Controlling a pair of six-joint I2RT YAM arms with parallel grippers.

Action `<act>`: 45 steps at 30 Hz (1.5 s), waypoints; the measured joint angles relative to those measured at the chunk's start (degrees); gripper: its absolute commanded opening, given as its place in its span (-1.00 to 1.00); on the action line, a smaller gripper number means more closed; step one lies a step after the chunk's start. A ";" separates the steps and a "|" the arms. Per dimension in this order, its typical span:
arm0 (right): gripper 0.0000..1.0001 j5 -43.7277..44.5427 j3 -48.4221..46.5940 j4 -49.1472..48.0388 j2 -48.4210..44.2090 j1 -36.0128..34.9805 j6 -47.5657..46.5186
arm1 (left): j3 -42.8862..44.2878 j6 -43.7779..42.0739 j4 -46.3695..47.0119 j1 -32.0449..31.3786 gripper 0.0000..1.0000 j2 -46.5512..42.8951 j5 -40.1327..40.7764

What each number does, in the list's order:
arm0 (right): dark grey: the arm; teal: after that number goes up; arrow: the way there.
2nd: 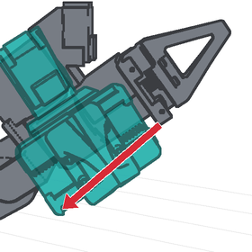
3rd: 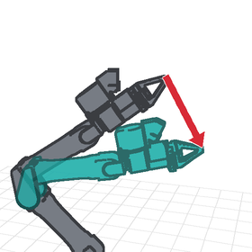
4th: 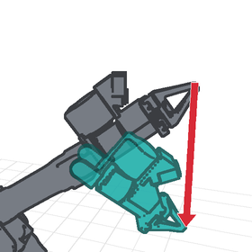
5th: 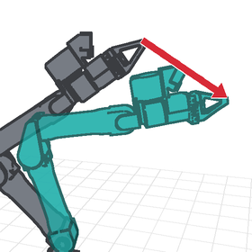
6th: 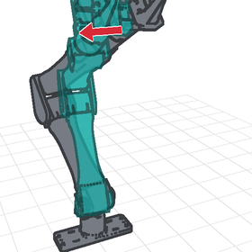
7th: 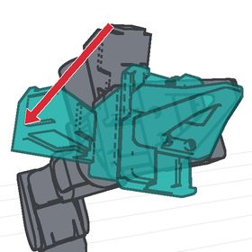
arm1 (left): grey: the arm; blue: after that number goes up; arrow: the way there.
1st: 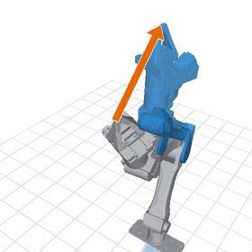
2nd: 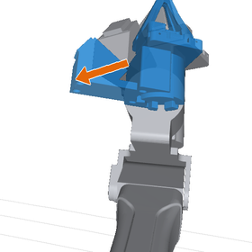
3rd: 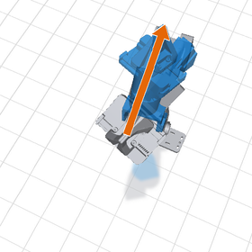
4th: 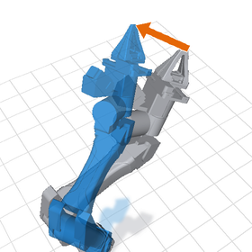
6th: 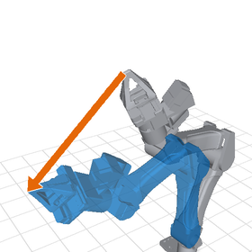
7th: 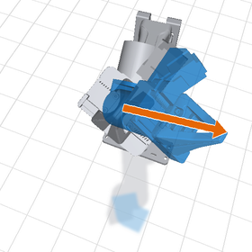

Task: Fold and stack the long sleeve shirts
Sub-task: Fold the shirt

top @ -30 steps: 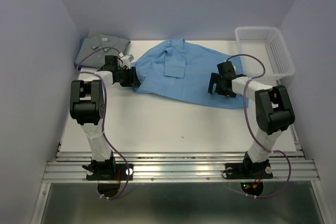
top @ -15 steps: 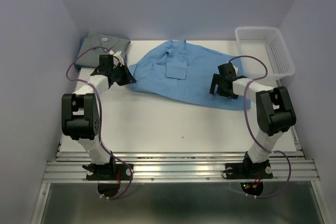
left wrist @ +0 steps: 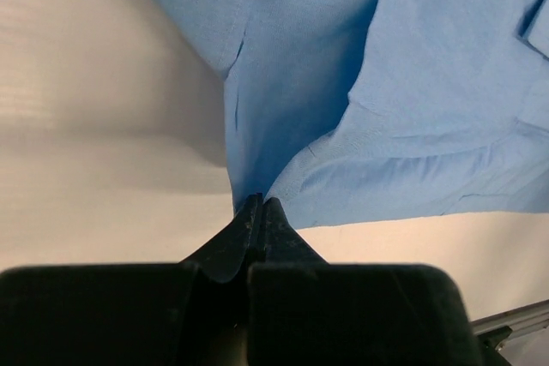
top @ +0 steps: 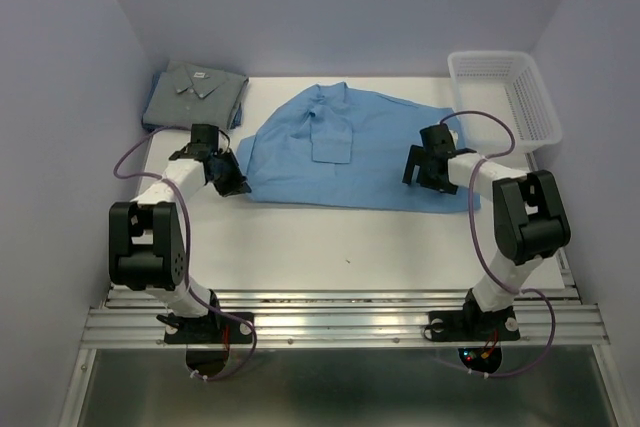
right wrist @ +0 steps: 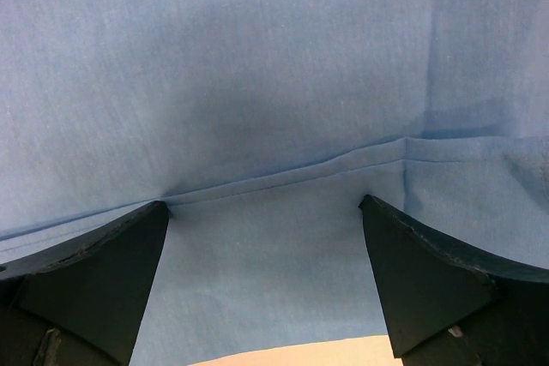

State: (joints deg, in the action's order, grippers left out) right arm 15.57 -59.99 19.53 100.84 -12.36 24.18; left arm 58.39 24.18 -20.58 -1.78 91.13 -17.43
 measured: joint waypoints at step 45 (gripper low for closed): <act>1.00 -24.11 -16.76 -6.54 7.56 -18.49 0.72 | -13.73 9.75 5.81 0.37 0.97 -17.68 -0.66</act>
State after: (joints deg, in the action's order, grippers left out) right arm -8.54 -76.75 12.99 108.40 -30.85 24.91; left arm 44.66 33.93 -14.76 -1.41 73.45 -18.09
